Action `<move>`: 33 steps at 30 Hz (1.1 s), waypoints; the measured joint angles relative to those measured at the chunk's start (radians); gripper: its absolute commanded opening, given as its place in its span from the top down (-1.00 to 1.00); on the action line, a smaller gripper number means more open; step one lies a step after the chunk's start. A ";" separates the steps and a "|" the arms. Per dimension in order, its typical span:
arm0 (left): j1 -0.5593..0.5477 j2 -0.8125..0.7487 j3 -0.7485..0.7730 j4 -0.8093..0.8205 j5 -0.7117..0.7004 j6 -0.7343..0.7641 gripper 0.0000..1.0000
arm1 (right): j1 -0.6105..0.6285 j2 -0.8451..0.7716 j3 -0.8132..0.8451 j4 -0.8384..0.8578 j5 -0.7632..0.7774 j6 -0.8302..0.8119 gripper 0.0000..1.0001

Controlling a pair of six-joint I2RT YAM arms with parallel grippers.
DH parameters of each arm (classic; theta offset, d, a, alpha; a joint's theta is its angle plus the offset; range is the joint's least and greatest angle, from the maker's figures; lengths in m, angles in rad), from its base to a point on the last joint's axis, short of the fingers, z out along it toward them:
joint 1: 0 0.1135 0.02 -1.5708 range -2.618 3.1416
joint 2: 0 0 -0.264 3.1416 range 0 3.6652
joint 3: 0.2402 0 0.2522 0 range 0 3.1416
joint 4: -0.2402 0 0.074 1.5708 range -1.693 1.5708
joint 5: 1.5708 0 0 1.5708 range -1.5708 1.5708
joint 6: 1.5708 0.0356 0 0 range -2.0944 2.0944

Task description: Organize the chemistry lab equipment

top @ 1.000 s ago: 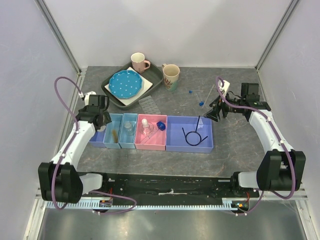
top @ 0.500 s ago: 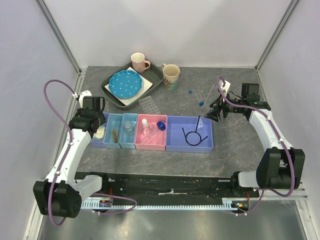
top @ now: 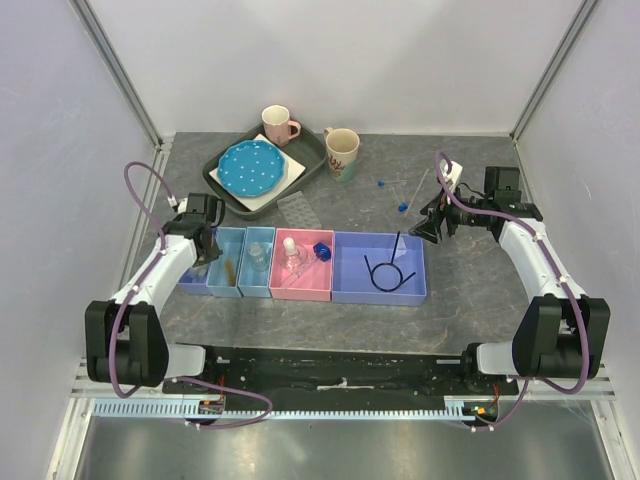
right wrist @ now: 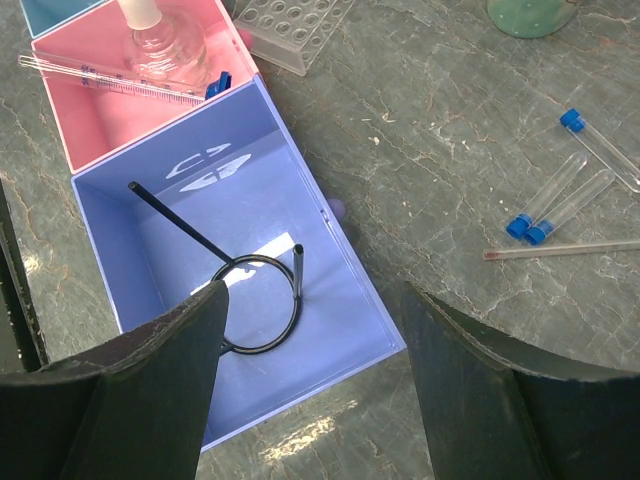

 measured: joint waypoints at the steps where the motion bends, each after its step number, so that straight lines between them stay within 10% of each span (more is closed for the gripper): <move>1: 0.000 -0.002 0.000 0.000 0.005 -0.002 0.50 | 0.000 0.000 0.000 0.000 0.000 0.000 -0.54; 10: 0.002 -0.163 0.007 0.006 0.102 -0.002 0.22 | -0.004 0.001 0.000 -0.001 0.013 -0.004 -0.55; 16: 0.005 -0.317 0.014 0.032 0.288 0.035 -0.62 | -0.004 0.001 0.024 -0.013 0.091 0.006 -0.60; 19: 0.005 -0.411 0.012 0.079 0.418 0.063 -0.89 | -0.004 0.000 0.071 -0.018 0.134 0.027 -0.96; 33: 0.005 -0.647 -0.105 0.235 0.705 0.169 -0.96 | -0.004 -0.002 0.271 0.109 0.252 0.357 -0.96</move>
